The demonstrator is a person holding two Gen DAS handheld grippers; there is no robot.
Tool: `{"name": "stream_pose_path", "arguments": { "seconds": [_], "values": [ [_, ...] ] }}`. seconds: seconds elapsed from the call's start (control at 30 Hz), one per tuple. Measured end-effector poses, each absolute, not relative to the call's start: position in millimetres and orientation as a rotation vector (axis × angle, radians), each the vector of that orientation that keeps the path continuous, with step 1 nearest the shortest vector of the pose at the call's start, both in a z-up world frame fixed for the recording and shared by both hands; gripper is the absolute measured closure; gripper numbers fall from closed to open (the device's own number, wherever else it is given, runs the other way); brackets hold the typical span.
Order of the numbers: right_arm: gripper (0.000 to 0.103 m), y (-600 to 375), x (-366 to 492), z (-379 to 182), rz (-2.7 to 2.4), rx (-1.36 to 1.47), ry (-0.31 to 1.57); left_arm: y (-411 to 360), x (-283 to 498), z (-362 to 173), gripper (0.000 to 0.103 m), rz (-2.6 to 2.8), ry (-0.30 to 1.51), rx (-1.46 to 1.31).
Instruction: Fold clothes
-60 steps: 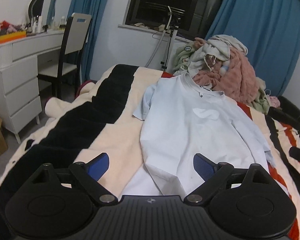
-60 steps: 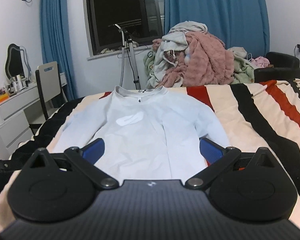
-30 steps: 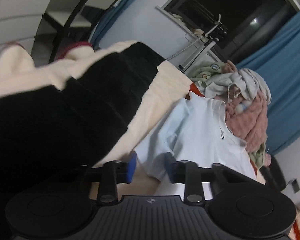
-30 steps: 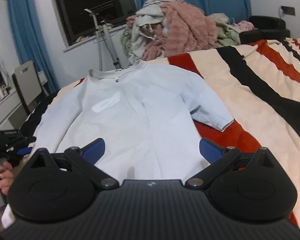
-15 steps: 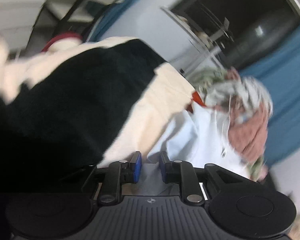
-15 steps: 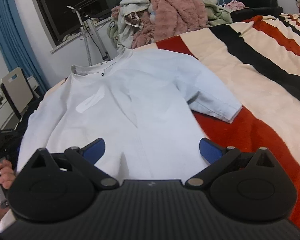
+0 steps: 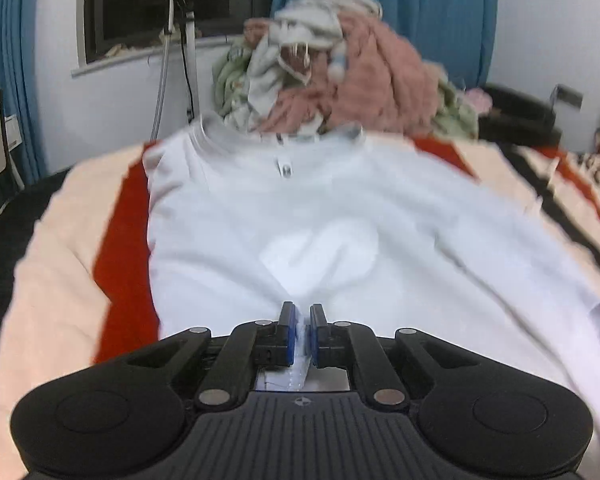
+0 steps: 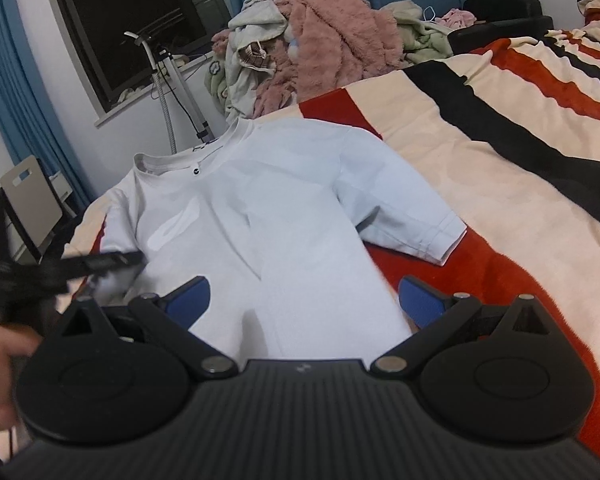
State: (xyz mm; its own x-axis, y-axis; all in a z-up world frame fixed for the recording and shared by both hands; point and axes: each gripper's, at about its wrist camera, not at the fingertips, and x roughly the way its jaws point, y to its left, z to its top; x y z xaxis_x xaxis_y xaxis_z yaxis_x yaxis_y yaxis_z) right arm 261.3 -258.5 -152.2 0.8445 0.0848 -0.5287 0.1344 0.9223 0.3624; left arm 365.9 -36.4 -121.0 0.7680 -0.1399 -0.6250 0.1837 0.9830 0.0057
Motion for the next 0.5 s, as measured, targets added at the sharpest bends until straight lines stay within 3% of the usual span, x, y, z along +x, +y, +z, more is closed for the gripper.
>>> {"name": "stream_pose_path", "arguments": {
  "seconds": [0.13,0.27,0.37,0.5],
  "values": [
    [0.001,-261,260,-152,-0.025,0.416,0.572,-11,342,-116,0.083,-0.226,0.641,-0.034],
    [0.001,-260,258,-149,-0.017,0.421,0.564,21,299,-97,0.062,-0.263,0.595,-0.164],
    [0.000,-259,257,-148,-0.011,0.422,0.563,54,272,-86,0.059,-0.242,0.571,-0.270],
    [0.001,-259,257,-148,-0.007,0.427,0.567,95,295,-104,0.062,-0.189,0.619,-0.497]
  ]
}}
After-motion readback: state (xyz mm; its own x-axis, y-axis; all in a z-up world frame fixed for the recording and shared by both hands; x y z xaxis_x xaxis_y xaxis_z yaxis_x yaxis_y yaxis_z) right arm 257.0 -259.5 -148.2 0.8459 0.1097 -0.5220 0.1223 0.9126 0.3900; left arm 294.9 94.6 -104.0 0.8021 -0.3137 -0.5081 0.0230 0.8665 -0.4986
